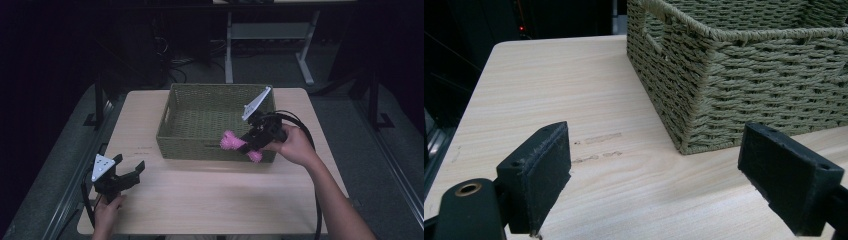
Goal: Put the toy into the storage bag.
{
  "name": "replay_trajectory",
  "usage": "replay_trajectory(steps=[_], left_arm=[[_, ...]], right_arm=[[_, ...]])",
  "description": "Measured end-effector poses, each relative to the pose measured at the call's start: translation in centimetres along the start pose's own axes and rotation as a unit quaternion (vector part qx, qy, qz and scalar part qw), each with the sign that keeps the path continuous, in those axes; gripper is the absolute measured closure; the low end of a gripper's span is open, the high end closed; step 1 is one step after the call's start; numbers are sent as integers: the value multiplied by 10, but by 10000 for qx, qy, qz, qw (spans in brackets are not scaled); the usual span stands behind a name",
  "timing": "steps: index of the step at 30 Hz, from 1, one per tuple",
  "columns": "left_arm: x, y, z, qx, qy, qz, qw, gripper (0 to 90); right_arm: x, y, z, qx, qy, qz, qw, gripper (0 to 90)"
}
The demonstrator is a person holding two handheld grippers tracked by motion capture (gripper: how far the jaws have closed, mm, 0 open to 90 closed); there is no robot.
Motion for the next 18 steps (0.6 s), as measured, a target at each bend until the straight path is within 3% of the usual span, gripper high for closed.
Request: replay_trajectory(steps=[18], left_arm=[[0, 0, 0, -5, -10, -9, 10000, 129]], right_arm=[[-10, -22, 8, 268, 19, -94, 9996, 572]])
Point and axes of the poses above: each handheld gripper's, and its own axes: x roughly forward along the jaws, z roughly out of its top, y roughly to its left, the point moved 4 cm from there along x, roughly forward along the jaws, and after that the axes turned 12 degrees about x, right-handed, at the moved point
